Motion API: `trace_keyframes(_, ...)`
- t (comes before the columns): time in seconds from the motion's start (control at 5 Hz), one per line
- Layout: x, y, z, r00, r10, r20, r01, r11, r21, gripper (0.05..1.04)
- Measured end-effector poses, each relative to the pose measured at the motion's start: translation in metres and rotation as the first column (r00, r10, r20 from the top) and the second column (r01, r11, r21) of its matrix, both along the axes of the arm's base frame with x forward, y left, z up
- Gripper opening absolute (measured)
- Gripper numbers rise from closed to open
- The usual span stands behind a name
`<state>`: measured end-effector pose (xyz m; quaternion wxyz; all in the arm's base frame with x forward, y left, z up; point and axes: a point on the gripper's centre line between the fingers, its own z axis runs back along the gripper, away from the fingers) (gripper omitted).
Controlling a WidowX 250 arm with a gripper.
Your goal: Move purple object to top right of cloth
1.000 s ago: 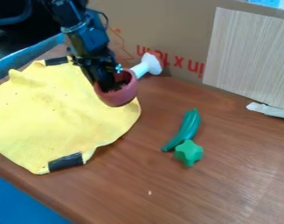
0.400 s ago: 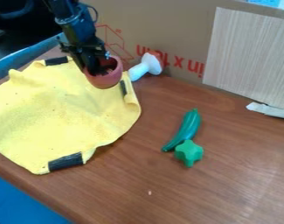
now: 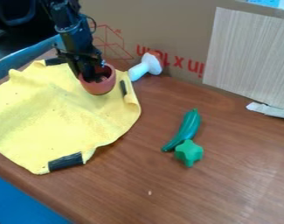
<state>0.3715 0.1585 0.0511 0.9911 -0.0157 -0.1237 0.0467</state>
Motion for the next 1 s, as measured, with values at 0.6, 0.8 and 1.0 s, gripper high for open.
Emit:
trace_keyframes(0.6,-0.005,0.008,-0.016,0.994,0.092,-0.059,-0.091,0.996,0.021,0.402)
trace_keyframes(0.8,-0.006,0.005,-0.016,0.994,0.087,-0.068,-0.087,0.996,-0.001,0.704)
trace_keyframes(1.0,-0.008,-0.006,-0.005,0.994,0.047,-0.094,-0.054,0.996,-0.067,0.961)
